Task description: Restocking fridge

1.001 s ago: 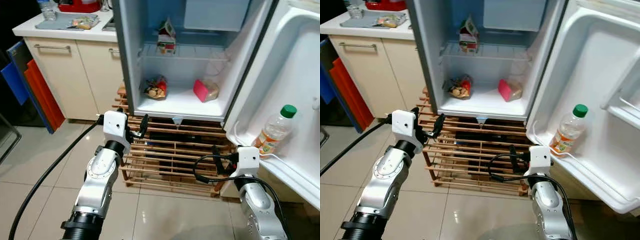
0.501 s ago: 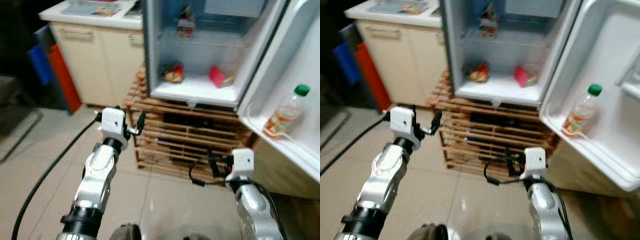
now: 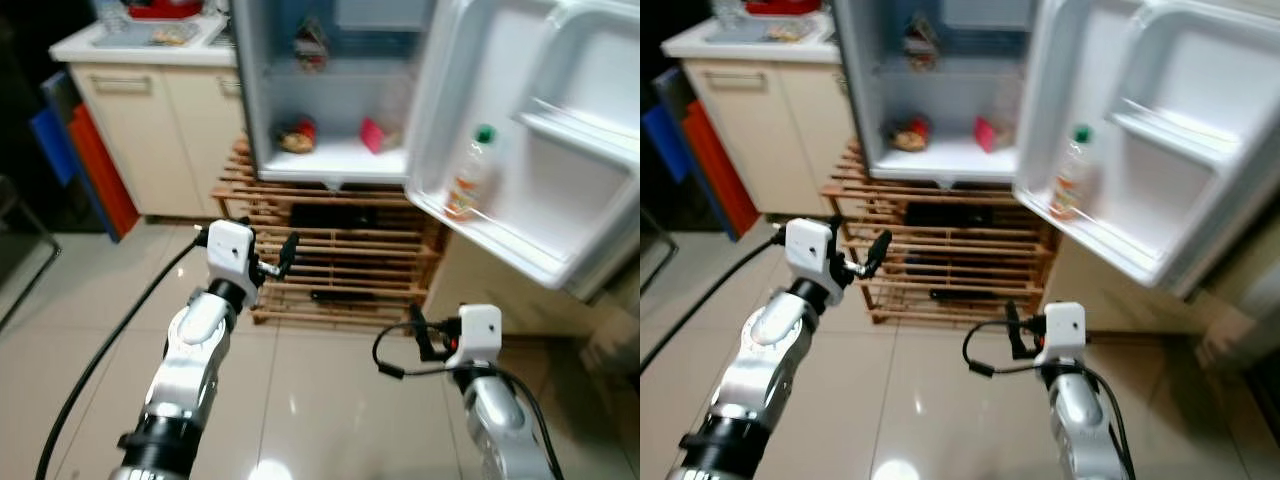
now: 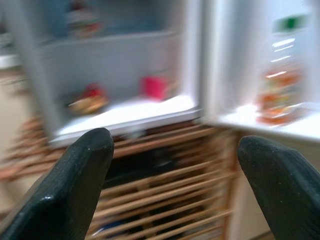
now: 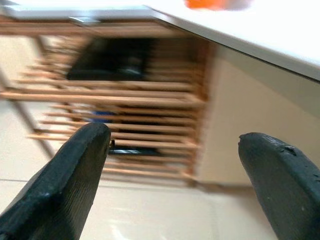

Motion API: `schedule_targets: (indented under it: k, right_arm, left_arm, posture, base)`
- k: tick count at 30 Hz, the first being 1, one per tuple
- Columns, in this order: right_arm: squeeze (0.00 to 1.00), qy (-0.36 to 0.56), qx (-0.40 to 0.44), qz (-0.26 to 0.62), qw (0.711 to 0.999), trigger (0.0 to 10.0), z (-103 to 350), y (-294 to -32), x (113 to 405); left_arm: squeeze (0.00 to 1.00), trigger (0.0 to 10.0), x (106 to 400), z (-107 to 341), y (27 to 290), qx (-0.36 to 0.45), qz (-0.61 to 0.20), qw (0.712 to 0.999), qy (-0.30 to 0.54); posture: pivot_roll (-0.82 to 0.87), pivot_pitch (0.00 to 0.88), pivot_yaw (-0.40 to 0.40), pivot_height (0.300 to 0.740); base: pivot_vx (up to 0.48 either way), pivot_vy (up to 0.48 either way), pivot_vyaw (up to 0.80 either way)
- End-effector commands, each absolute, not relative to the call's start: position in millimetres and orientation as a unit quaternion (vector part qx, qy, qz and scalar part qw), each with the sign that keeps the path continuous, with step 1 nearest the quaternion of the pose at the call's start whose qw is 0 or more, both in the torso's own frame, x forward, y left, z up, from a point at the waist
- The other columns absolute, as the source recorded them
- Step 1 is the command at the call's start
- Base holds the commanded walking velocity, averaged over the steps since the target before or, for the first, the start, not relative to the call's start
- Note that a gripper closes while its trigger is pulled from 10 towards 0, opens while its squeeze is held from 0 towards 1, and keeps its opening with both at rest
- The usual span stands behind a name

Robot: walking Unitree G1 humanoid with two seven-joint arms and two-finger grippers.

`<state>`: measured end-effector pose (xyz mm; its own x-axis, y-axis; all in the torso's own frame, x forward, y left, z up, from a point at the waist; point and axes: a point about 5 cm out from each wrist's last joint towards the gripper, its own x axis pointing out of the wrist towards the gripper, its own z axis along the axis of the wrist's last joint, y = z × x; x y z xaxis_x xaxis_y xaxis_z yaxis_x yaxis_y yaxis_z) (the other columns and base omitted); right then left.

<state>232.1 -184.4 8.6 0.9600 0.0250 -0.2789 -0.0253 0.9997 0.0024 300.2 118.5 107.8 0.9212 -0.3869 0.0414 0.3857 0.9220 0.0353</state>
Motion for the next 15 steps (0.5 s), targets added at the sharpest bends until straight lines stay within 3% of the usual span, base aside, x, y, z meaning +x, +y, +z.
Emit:
schedule_targets:
  k: [1,7,14,15]
  right_arm:
    - [0.00,0.156,-0.002,-0.004,0.988,10.0,4,-184,233]
    - [0.00,0.177,-0.026,-0.021,0.984,10.0,-2,-190,231]
    - [0.00,0.263,-0.071,-0.055,0.961,10.0,-25,-208,213]
    - [0.00,0.305,-0.085,-0.081,0.945,10.0,-37,-218,203]
  left_arm:
    - [0.00,10.0,303,110,133,0.026,-0.188,0.982,-0.024]
    - [0.00,10.0,302,110,131,0.020,-0.187,0.982,-0.026]
    - [0.00,10.0,299,101,130,0.003,-0.179,0.984,-0.011]
    - [0.00,10.0,299,94,133,-0.004,-0.170,0.985,0.005]
  posture:
    - [-0.15,0.000,0.064,0.740]
    - [-0.16,0.000,0.062,0.740]
    - [-0.18,0.000,0.057,0.740]
    - [-0.18,0.000,0.055,0.740]
  base:
    - [0.289,-0.382,0.00]
    - [0.287,-0.382,0.00]
    - [0.287,-0.382,0.00]
    - [0.292,-0.379,0.00]
